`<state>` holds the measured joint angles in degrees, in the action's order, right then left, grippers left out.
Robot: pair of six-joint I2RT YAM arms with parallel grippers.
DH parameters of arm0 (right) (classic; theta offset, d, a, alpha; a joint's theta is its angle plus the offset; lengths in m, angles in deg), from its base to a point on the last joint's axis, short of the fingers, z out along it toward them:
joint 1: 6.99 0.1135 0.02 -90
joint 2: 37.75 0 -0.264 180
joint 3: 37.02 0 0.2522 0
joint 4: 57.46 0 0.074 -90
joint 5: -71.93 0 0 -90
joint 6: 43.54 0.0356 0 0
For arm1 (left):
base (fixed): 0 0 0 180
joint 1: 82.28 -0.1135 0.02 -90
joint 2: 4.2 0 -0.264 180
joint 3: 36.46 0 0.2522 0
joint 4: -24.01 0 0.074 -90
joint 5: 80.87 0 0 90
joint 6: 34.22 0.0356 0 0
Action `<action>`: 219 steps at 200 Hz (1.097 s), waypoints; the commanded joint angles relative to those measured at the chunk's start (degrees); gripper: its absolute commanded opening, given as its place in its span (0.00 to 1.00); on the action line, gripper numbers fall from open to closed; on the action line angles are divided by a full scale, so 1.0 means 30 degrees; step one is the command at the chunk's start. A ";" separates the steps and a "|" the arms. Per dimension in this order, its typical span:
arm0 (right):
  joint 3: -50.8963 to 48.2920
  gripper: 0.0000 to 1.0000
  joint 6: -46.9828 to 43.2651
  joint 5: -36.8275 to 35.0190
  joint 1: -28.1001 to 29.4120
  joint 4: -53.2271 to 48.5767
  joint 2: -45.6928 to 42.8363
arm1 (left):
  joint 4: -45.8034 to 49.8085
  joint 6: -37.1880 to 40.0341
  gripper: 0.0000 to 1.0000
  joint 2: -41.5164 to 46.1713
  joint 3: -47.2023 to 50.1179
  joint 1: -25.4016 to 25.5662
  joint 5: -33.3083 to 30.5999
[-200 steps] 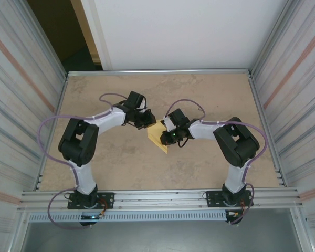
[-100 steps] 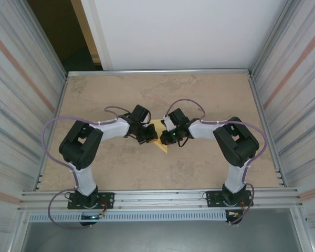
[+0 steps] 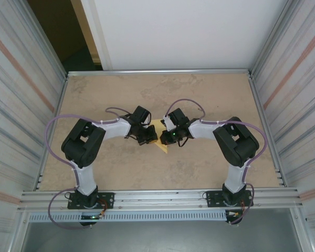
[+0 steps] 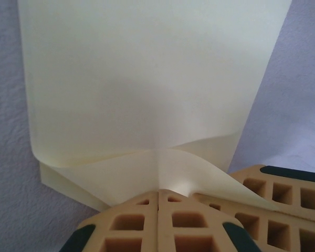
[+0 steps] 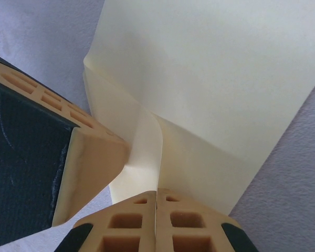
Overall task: Fold a paper plane with a square sheet of paper (pick it up from the middle)
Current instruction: Third fold the triangle at the center of the table.
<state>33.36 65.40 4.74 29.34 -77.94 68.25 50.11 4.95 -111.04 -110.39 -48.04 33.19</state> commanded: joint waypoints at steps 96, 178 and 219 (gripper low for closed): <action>0.0436 0.30 0.1753 0.0547 -0.0777 -0.1451 -0.1640 | 0.0531 -0.0489 0.05 -0.0720 0.1385 -0.0113 -0.1309; -0.0975 0.24 0.1663 0.0883 -0.1215 -0.2208 -0.4506 | 0.0208 -0.0712 0.05 -0.0720 0.1712 -0.0122 -0.1323; -0.0603 0.14 0.2056 0.1968 -0.0052 -0.1742 -0.2930 | -0.0046 -0.0749 0.05 -0.0626 0.1756 -0.0114 -0.1157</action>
<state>31.05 71.33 7.47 27.90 -82.64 56.20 45.41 3.23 -110.78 -107.63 -48.20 33.52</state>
